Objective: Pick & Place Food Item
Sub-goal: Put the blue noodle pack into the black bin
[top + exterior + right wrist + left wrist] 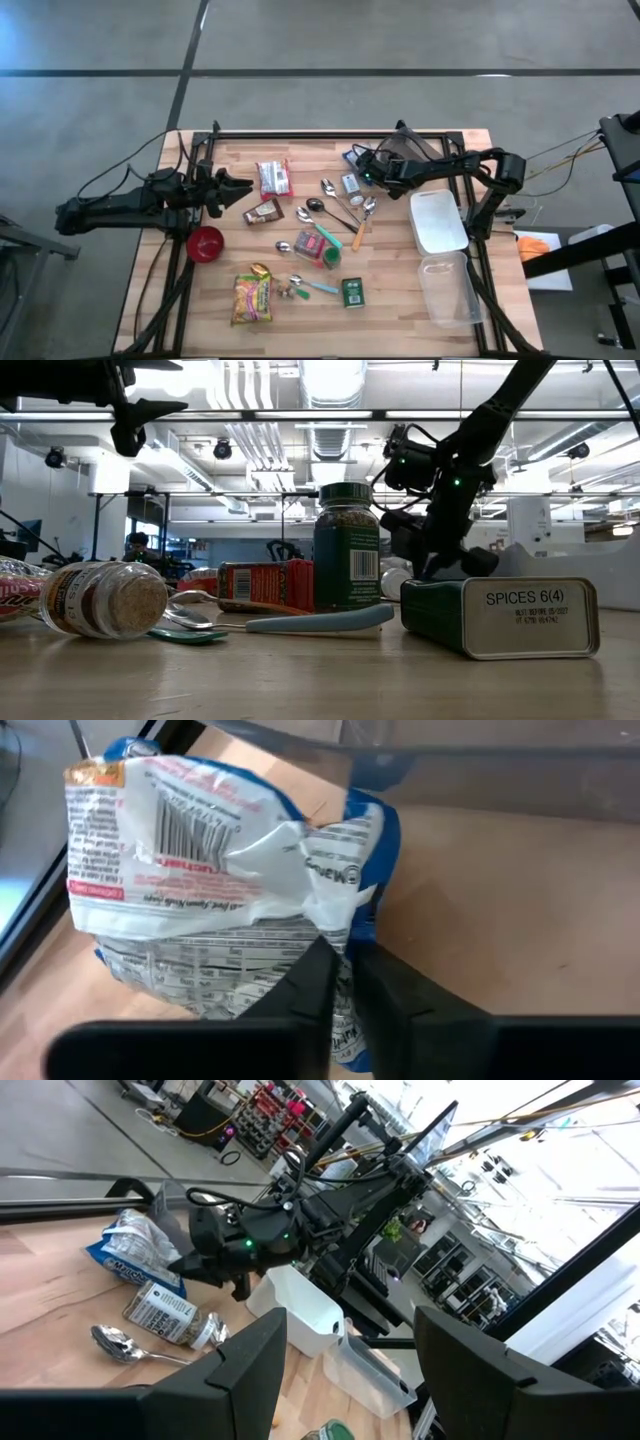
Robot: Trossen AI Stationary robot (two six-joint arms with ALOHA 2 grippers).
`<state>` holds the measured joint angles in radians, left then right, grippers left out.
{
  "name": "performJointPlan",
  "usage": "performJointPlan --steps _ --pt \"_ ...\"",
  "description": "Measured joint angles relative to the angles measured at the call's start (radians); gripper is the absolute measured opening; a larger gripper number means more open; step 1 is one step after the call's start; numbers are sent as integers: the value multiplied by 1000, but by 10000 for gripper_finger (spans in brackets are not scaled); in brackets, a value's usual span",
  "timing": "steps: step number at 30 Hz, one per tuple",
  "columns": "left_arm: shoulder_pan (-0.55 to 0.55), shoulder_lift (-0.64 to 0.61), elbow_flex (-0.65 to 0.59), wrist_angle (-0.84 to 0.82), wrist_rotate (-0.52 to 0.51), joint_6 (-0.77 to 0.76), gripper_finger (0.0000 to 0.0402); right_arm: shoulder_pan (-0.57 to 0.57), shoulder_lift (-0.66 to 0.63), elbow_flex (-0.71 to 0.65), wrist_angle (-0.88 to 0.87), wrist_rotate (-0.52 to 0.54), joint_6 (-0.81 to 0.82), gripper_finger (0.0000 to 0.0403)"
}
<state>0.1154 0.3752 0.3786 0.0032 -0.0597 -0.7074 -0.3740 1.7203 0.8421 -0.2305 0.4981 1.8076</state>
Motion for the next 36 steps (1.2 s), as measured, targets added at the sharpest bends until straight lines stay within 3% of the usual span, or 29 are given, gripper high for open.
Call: performJointPlan --steps 8,29,36 --pt "0 0 0 0 0 0 220 3 -34 -1 12 -48 -121 13" --pt "0 0 -5 0 -4 -8 220 1 -326 39 22 -46 -1067 11" --pt "0 2 -5 0 -4 -23 220 -1 -416 102 -203 46 -1132 11"
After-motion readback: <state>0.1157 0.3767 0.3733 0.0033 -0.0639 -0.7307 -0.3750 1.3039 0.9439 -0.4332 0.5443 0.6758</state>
